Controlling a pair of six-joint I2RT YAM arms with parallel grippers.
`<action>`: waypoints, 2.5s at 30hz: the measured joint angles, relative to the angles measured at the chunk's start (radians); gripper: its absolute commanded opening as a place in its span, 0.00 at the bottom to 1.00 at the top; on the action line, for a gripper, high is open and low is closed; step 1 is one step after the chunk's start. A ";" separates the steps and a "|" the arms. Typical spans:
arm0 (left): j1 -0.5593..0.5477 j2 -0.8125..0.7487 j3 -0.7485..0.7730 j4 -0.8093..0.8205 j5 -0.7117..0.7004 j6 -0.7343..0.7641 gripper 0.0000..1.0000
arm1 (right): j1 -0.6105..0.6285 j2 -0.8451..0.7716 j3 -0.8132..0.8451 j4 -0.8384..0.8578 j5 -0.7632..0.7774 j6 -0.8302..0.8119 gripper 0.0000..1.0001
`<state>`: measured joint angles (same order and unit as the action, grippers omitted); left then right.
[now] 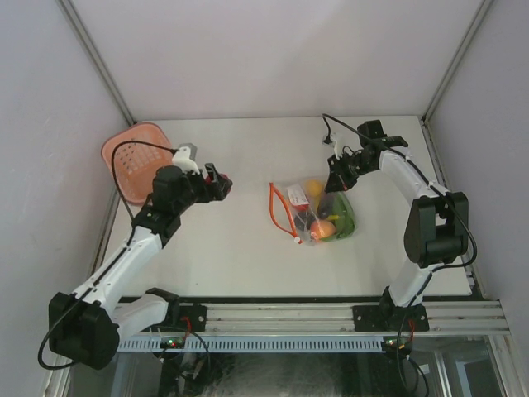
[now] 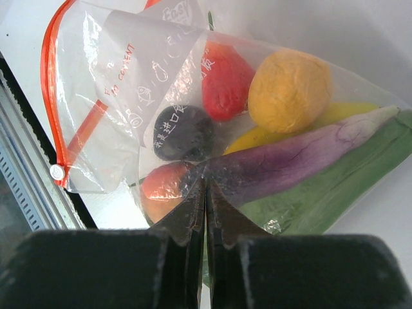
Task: Open the zip-top bag and remove the fake food
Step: Place the fake fruit in the bin.
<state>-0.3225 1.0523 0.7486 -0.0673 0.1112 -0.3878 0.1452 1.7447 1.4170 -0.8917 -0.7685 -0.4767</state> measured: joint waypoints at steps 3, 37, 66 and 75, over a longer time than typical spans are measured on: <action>0.052 -0.008 0.000 0.029 0.027 -0.032 0.28 | 0.000 0.000 0.000 0.000 0.000 0.000 0.00; 0.338 -0.025 0.000 0.040 -0.307 -0.230 0.03 | 0.000 0.000 0.000 0.000 -0.002 -0.004 0.00; 0.381 0.061 0.050 -0.027 -0.394 -0.318 0.24 | 0.000 0.000 0.000 0.000 -0.013 -0.007 0.00; 0.386 0.064 0.061 -0.031 -0.396 -0.336 1.00 | 0.000 0.000 0.000 0.000 -0.019 -0.007 0.00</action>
<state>0.0631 1.1168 0.8101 -0.0986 -0.2852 -0.7235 0.1452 1.7447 1.4170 -0.8921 -0.7876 -0.4839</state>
